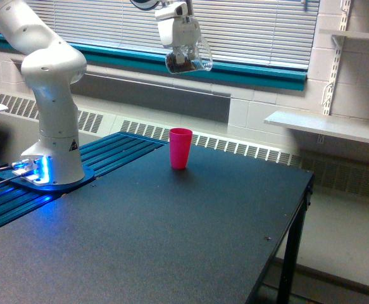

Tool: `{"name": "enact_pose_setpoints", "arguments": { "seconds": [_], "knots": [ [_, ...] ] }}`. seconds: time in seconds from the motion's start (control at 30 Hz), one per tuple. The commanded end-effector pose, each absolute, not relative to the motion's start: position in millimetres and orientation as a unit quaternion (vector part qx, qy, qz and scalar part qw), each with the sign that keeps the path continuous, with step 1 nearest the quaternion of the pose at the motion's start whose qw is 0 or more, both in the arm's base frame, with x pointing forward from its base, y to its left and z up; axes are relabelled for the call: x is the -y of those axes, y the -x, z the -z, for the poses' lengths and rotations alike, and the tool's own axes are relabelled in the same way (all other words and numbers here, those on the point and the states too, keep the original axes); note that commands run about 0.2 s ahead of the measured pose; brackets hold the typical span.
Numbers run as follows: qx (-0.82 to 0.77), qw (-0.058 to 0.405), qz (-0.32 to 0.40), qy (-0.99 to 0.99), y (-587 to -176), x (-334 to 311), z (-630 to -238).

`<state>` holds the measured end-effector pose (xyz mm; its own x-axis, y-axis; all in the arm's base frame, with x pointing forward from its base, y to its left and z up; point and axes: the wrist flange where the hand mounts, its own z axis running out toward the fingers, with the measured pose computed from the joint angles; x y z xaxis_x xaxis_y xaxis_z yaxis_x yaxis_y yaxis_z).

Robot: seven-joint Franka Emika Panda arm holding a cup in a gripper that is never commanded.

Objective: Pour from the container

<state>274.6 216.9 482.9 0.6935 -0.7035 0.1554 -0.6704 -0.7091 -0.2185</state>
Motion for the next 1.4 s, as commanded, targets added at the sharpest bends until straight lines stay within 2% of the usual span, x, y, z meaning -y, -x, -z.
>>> {"name": "enact_pose_setpoints", "arguments": {
  "seconds": [0.03, 0.43, 0.7, 1.17, 1.4],
  "knots": [
    [-0.375, 0.075, 0.107, 0.918, -267, -231, -478],
    [-0.365, 0.079, 0.083, 0.924, -244, -259, -458],
    [-0.375, 0.075, 0.068, 0.921, -213, -273, -450],
    [-0.368, 0.064, 0.067, 0.925, -130, -255, -445],
    [-0.396, 0.068, 0.061, 0.914, -128, -242, -435]
  ]
}}
